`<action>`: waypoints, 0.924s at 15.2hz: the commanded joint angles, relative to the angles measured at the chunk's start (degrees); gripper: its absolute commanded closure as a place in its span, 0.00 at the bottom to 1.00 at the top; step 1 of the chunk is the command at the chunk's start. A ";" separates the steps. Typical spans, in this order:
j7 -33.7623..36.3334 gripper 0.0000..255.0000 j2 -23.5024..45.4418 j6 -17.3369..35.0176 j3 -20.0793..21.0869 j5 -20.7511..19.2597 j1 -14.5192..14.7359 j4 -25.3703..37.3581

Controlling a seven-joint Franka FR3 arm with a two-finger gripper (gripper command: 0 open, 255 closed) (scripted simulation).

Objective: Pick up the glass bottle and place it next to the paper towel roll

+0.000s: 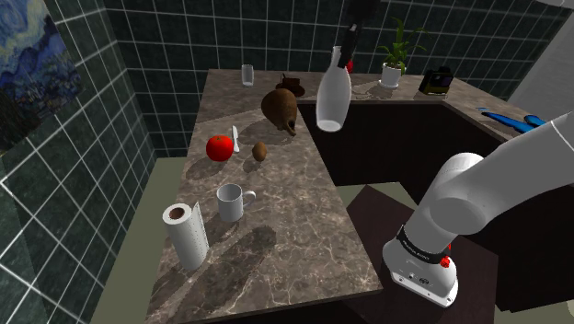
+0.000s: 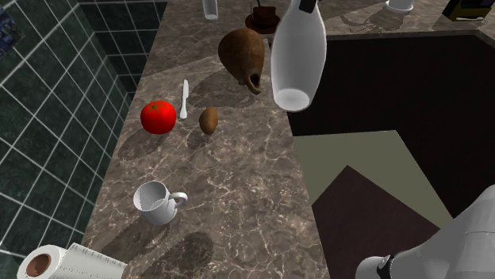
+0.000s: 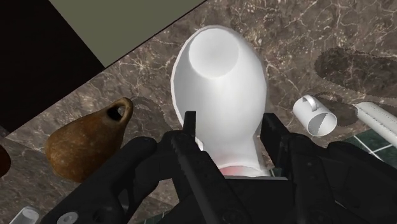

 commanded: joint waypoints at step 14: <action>-0.20 1.00 5.06 -11.18 -0.15 0.78 0.47 16.20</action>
